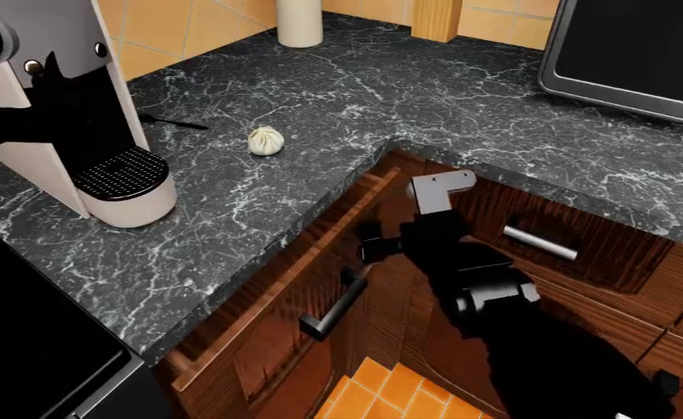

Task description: Close the right drawer.

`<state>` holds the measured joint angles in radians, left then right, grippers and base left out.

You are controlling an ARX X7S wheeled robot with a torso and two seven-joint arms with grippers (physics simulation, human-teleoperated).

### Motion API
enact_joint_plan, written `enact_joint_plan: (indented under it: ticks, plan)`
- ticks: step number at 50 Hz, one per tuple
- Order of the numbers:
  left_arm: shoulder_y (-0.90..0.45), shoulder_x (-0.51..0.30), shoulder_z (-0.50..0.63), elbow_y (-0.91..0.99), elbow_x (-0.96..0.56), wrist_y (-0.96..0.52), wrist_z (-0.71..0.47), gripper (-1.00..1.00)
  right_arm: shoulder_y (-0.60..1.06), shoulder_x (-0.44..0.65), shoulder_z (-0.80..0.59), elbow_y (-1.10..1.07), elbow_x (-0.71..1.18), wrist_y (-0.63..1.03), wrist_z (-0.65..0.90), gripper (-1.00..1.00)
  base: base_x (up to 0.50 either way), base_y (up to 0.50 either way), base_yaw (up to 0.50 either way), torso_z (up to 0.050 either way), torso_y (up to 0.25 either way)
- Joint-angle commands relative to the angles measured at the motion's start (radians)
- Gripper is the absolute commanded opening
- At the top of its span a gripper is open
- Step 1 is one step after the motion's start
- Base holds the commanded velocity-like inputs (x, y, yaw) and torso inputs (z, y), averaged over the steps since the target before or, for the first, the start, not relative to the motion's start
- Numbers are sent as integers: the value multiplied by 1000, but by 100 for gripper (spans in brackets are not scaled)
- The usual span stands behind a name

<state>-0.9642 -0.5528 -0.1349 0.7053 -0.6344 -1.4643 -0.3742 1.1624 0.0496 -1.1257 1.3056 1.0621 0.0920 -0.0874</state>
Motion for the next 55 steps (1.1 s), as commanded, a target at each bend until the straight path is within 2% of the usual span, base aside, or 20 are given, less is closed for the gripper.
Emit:
enact_joint_plan:
  ticks: [1,2,7,10,17,23,36,55]
  plan:
    - [-7,18,-27,0,-1,1,24,100,-36,3,297,1,-291,-4,-22,100,0,0,0,0,0]
    - [-5,17,-26,-1,-1,4,24,100,-37,5,300,-2,-294,-7,-21,100,0,0,0,0,0]
    - [-6,16,-26,-3,-5,4,20,100,-155,184,300,-463,-246,151,164,100,0,0,0,0,0]
    - [-7,16,-27,-1,-9,2,18,100,-187,249,301,-629,-228,204,235,100,0,0,0,0,0]
    - [-3,16,-22,-5,-11,12,13,100,-211,386,319,-945,-181,306,371,100,0,0,0,0,0]
    - [-1,10,-22,-7,-14,12,9,100,-221,461,331,-1126,-160,354,456,100,0,0,0,0,0]
    - [-16,8,-29,-3,-31,2,1,100,-118,560,364,-1378,-119,477,573,100,0,0,0,0,0]
    - [-19,6,-28,-2,-50,5,-12,100,15,632,447,-1535,-52,576,693,100,0,0,0,0,0]
